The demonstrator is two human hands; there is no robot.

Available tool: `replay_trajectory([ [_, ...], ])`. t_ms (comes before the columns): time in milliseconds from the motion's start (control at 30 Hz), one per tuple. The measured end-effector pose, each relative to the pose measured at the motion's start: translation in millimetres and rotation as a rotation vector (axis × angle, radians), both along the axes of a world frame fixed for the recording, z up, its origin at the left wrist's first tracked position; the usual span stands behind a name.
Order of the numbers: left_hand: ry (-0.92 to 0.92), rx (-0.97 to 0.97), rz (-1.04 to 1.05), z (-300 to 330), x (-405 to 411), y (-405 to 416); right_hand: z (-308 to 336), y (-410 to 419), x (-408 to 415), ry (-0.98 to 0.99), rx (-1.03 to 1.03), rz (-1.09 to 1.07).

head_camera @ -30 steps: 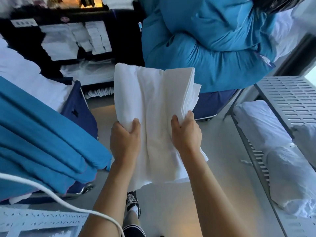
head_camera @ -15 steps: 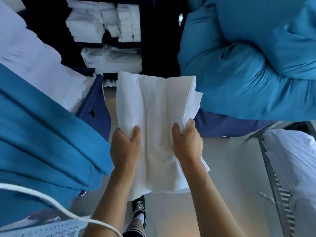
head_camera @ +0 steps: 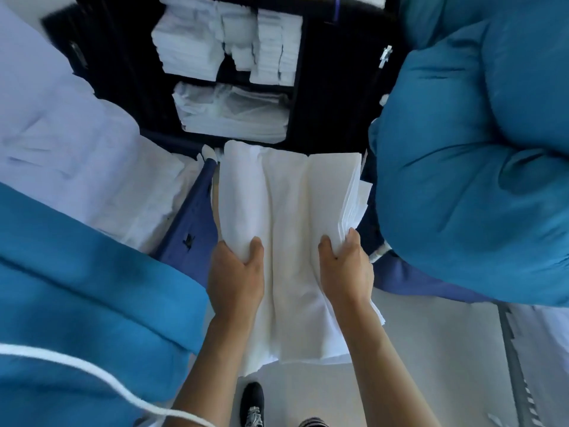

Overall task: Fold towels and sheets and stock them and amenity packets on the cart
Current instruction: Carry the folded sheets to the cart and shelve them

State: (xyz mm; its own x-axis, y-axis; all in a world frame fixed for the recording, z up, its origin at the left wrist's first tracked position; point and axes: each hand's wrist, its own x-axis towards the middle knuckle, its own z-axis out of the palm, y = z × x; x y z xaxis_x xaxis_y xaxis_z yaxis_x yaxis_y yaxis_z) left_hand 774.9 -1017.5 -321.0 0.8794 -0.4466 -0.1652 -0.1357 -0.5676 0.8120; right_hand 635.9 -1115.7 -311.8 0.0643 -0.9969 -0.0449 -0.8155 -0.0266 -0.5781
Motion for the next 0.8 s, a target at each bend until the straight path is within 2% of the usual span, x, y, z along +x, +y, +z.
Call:
replay_trajectory([
  [433,-0.088,-0.126,0.046,24.9,66.5,-137.7,30.0,-143.4,68.4,-0.072,-0.078,0.074],
  [800,-0.043,0.005,0.068,6.1,83.1,-317.9,3.8,-326.9,88.0,-0.059,0.059,0.082],
])
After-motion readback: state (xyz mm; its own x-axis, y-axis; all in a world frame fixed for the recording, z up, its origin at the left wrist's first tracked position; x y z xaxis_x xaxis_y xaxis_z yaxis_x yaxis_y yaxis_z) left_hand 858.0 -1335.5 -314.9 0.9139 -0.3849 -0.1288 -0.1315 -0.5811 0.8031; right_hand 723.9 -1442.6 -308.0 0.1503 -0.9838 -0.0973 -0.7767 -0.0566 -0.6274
